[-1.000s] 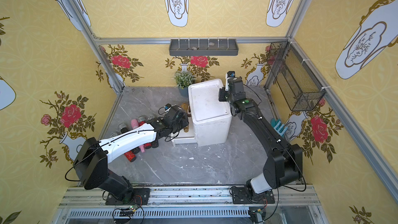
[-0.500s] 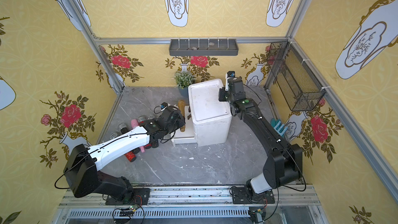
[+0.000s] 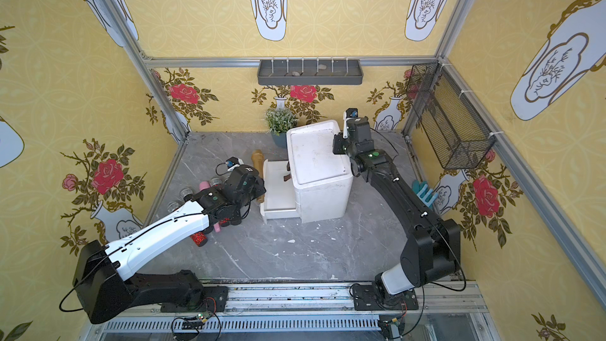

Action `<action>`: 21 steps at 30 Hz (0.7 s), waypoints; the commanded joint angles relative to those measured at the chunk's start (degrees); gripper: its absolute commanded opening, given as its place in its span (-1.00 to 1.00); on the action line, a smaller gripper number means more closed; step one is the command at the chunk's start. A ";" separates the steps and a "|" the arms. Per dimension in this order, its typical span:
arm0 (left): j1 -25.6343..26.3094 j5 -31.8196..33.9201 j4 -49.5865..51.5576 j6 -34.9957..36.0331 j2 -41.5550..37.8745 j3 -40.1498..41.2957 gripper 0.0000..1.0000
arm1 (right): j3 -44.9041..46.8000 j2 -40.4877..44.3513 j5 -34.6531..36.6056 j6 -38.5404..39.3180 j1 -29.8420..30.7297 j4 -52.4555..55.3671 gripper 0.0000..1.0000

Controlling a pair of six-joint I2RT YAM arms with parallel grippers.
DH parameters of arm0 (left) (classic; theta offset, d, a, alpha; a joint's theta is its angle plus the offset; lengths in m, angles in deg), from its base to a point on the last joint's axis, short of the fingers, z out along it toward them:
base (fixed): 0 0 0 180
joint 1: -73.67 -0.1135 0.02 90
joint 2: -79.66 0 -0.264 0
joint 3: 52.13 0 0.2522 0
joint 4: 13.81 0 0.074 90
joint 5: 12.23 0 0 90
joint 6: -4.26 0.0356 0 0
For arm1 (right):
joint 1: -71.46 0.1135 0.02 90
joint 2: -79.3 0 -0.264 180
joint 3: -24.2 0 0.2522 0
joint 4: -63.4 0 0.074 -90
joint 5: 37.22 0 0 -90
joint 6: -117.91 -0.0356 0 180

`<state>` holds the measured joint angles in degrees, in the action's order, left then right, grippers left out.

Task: Take the microphone out of the drawer
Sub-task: Place the microphone at the center of the board.

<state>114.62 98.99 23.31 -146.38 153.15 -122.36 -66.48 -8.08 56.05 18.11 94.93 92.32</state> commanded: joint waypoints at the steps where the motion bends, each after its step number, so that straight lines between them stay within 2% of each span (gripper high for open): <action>1: -3.13 -3.35 0.27 2.62 -1.47 2.87 -1.00 | 1.08 -1.66 -5.11 -2.33 0.53 13.41 -0.83; 9: -7.54 -7.24 -2.45 5.33 -2.15 9.04 -1.00 | 0.38 -1.75 -4.77 -2.28 0.53 14.08 -0.83; 21: -8.58 -7.94 -4.04 4.89 7.44 9.89 -1.00 | -0.64 -1.84 -4.15 -2.15 0.53 15.18 -0.83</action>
<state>106.22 91.23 20.58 -141.29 159.18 -112.66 -67.99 -8.51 56.22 17.67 94.93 93.87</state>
